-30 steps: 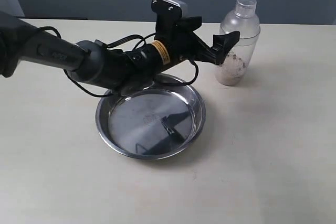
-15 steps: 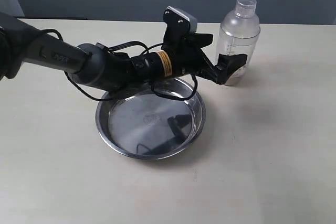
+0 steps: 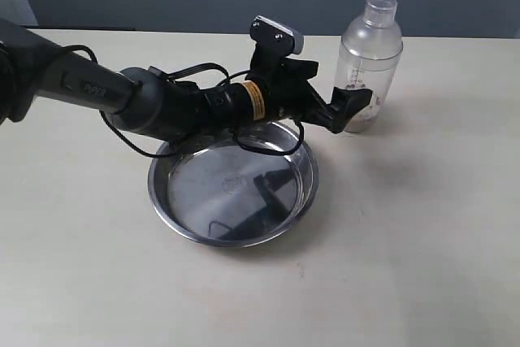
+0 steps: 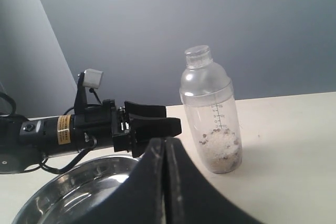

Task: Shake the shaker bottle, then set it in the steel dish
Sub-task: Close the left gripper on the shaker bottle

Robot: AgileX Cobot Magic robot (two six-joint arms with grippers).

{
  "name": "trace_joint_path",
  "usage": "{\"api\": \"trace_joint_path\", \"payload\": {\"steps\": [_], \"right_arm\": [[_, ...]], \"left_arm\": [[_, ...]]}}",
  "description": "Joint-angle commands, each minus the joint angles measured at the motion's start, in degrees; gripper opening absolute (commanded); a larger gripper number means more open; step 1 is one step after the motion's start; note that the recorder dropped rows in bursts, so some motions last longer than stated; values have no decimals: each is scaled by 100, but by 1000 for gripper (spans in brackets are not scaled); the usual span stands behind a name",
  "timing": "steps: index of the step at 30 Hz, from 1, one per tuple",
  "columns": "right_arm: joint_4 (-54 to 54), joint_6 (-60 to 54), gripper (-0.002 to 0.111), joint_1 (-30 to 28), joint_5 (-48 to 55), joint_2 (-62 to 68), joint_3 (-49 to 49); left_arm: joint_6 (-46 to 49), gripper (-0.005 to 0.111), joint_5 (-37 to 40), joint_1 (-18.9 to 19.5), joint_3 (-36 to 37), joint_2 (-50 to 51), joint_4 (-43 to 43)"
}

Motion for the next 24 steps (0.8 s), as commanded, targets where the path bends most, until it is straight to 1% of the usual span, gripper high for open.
{"api": "trace_joint_path", "payload": {"steps": [1,4,8,11,21,24], "right_arm": [[-47,-20,-1,7,-49,-21,9],[-47,-20,-1,7,-49,-21,9],[-47,-20,-1,7,-49,-21,9],[-47,-20,-1,7,-49,-21,9],[-47,-20,-1,7,-49,-21,9],[-47,-20,-1,7,-52,-21,9]], "left_arm": [[-27,106,214,-10,21,-1,-146],[-27,106,237,-10,21,-1,-224],[-15,106,369,-10,21,-1,-645],[-15,106,325,-10,21,-1,-803],[-15,106,190,-21,21,-1,-838],[-4,106,183,-21,-3,-1,-732]]}}
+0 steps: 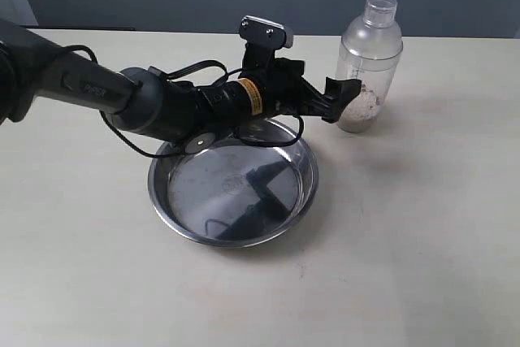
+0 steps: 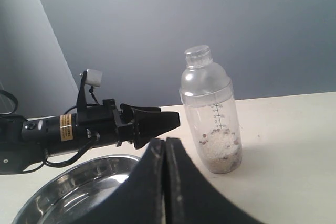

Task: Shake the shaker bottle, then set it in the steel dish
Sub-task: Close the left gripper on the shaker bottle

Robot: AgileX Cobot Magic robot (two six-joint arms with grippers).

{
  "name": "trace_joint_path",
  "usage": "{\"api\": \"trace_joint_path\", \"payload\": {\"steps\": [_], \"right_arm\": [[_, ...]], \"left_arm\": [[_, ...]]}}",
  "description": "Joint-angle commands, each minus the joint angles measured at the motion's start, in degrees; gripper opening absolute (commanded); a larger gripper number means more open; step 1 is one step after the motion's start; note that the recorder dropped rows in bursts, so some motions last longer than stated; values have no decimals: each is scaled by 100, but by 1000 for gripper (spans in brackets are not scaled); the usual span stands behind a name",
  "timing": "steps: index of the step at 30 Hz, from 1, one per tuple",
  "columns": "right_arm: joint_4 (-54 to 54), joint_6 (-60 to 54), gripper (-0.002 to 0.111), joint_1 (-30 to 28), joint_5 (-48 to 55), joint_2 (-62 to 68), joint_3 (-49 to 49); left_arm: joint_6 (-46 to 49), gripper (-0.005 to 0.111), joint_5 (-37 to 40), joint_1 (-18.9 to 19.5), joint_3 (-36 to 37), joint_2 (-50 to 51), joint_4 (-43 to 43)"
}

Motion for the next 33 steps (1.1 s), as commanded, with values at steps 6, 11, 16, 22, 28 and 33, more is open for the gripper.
{"api": "trace_joint_path", "payload": {"steps": [6,11,16,22,28,33], "right_arm": [[-47,-20,-1,7,-52,-21,9],[-47,-20,-1,7,-52,-21,9],[-47,-20,-1,7,-37,-21,9],[-47,-20,-1,7,-51,-21,9],[-47,-20,-1,7,-51,-21,9],[-47,-20,-1,7,-51,-21,9]], "left_arm": [[-4,106,-135,-67,-17,-1,7],[-4,106,-210,-67,-17,-1,36],[-4,106,-85,-67,-17,-1,66],[37,106,7,-67,-17,-1,66],[24,106,46,-67,-17,-1,111],[37,106,-40,-67,-17,-1,125]]}}
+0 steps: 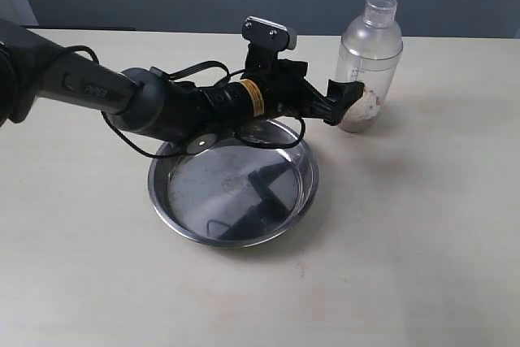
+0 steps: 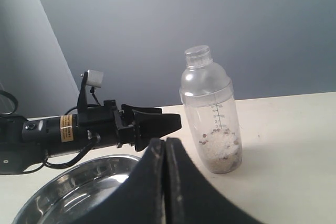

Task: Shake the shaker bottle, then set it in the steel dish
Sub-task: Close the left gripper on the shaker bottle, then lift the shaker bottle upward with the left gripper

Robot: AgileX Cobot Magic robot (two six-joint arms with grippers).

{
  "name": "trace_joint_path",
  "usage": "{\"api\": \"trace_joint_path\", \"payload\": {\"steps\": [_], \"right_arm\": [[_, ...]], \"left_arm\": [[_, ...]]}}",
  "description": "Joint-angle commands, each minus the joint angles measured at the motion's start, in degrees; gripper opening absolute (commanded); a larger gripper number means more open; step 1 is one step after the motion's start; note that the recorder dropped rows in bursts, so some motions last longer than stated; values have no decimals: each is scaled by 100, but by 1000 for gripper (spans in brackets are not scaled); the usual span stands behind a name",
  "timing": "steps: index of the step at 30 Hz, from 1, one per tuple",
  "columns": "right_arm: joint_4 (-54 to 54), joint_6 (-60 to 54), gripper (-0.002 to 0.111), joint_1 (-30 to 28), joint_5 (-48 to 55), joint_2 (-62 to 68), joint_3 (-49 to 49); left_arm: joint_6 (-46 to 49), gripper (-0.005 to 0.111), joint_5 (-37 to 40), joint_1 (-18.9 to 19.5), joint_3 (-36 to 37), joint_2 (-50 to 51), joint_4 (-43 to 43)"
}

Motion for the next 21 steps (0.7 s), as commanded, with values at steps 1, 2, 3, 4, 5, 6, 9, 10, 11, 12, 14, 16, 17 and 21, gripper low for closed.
{"api": "trace_joint_path", "payload": {"steps": [1,2,3,4,5,6,9,10,11,12,14,16,17,21], "right_arm": [[-47,-20,-1,7,-51,-21,9],[-47,-20,-1,7,-51,-21,9],[-47,-20,-1,7,-51,-21,9],[-47,-20,-1,7,-51,-21,9],[-47,-20,-1,7,-51,-21,9],[-47,-20,-1,7,-51,-21,9],[-47,-20,-1,7,-51,-21,9],[-47,-20,-1,7,-51,-21,9],[-47,-20,-1,7,-51,-21,9],[-47,-20,-1,7,-51,-21,9],[-47,-20,-1,7,-51,-21,9],[-47,-20,-1,7,-51,-21,9],[-47,-20,-1,7,-51,-21,9],[-47,-20,-1,7,-39,-21,9]], "left_arm": [[26,106,-71,-34,-17,-1,91],[26,106,-71,-34,-17,-1,91],[26,106,-36,-34,-17,-1,90],[26,106,8,-34,-17,-1,103],[26,106,8,-34,-17,-1,103],[26,106,8,-34,-17,-1,103],[110,106,7,-34,-17,-1,103],[123,106,7,-34,-17,-1,68],[169,106,21,-34,-17,-1,-107],[284,106,50,-34,-17,-1,-263],[532,106,41,-34,-17,32,-587],[549,106,-244,-34,-111,211,-728],[536,106,-349,-92,-278,421,-740],[154,106,-338,-207,-604,751,-616]]}}
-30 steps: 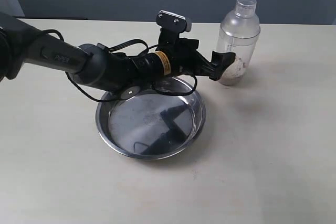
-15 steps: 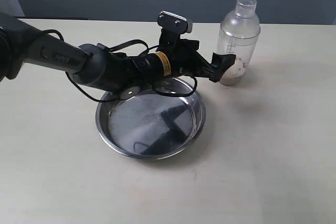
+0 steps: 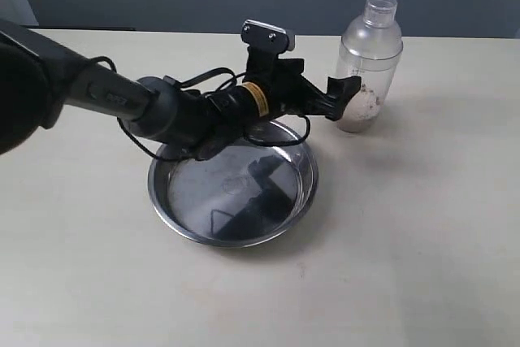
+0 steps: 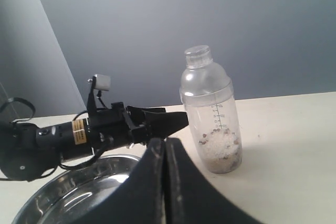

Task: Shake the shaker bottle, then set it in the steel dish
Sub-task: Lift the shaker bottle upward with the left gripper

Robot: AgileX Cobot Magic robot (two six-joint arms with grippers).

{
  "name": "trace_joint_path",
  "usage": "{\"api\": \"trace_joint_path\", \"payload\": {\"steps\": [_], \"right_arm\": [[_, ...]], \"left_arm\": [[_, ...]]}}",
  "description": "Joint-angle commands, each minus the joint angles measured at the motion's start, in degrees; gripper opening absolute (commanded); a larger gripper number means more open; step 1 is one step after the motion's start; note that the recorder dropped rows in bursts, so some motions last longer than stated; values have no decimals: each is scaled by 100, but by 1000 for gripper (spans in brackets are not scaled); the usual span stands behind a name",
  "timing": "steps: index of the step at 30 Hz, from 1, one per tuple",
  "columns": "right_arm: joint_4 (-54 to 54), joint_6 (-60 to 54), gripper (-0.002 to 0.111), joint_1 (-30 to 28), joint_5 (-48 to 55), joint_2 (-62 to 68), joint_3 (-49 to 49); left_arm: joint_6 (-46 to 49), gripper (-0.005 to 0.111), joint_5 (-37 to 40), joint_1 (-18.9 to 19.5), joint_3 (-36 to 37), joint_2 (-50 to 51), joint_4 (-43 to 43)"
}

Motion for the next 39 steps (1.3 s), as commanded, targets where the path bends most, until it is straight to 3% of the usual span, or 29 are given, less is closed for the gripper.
{"api": "trace_joint_path", "payload": {"steps": [1,8,23,30,35,39], "right_arm": [[-47,-20,-1,7,-39,-21,9],[-47,-20,-1,7,-51,-21,9],[-47,-20,-1,7,-553,-21,9],[-47,-20,-1,7,-729,-21,9],[-47,-20,-1,7,-816,-21,9],[-47,-20,-1,7,-816,-21,9]], "left_arm": [[-286,106,-82,-158,-349,315,181],[-269,106,298,-196,-748,405,446],[-330,106,1158,-247,-2316,1294,483],[-296,103,1251,-275,-2444,1397,260],[88,87,1238,-285,-2515,1400,286],[37,48,991,-352,-2564,1400,1094]]}}
